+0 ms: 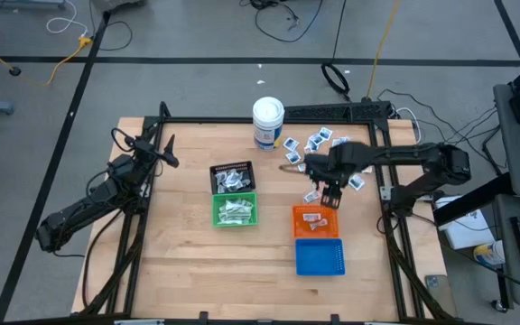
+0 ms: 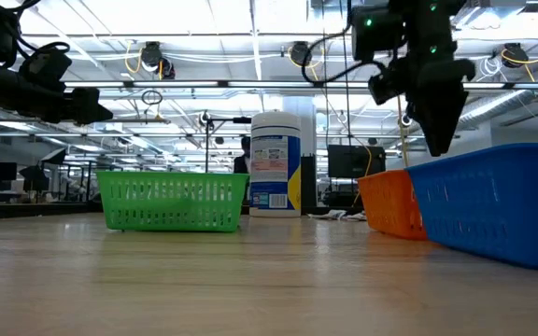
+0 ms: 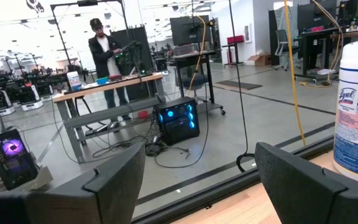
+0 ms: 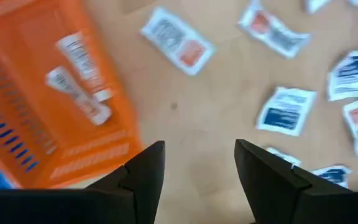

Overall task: Pick & Place First Aid Supplies
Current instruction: Put the orange pad into the orange bin

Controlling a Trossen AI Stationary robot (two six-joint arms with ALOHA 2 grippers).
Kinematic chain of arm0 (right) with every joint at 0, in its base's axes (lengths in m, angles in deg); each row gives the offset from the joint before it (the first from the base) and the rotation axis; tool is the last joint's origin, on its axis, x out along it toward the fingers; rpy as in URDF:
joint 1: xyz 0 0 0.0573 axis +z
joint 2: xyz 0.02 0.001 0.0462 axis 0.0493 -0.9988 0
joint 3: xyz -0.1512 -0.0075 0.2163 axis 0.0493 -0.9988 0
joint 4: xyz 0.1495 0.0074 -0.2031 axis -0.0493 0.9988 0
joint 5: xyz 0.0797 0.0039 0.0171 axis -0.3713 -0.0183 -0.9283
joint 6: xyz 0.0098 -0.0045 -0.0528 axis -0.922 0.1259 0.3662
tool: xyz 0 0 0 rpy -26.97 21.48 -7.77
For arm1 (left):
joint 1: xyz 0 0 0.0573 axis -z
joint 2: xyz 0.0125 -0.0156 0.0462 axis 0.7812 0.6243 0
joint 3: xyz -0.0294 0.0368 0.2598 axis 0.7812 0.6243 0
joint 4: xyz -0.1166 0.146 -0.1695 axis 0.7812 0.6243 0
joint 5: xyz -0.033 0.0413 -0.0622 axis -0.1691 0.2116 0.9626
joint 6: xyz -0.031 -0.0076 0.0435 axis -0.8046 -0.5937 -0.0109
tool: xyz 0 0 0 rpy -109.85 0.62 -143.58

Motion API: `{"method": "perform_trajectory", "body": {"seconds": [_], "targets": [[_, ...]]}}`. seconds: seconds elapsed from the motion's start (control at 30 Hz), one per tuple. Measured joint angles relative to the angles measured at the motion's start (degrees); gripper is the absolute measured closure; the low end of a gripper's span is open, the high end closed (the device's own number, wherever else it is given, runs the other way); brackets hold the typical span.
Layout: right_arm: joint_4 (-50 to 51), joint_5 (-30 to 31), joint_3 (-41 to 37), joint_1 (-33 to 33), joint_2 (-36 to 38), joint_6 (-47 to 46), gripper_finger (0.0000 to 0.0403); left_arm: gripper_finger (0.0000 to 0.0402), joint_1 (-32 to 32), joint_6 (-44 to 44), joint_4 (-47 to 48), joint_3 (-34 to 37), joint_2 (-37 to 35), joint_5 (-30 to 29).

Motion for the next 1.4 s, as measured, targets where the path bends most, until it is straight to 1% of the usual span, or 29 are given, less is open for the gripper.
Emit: {"method": "perform_trajectory", "body": {"seconds": [0.17,0.4,0.67,0.83,1.13,1.4], "targets": [[0.17,0.96,0.0,-9.09,0.0,4.98,0.0216,0.0096,-0.02,0.0,0.01,0.0,-0.01,-0.02],[0.11,7.66,0.0,-19.83,-0.02,8.34,0.0218,0.0096,-0.01,0.0,0.0,0.0,-0.01,-0.01],[-0.94,7.57,0.0,-28.94,-0.02,10.68,0.022,0.0096,-0.02,0.0,0.0,0.0,-0.02,-0.02],[-1.65,7.52,0.0,-31.17,-1.04,10.47,0.0223,0.0096,-0.01,0.0,0.02,0.0,-0.01,0.0],[-6.79,7.39,0.0,-32.51,-8.22,10.17,0.0223,0.0096,0.0,-0.02,0.01,0.0,-0.02,-0.02],[-7.5,7.33,-0.02,-34.5,-15.19,9.08,0.0223,0.0096,-0.02,0.0,0.0,0.0,-0.02,0.0]]}}
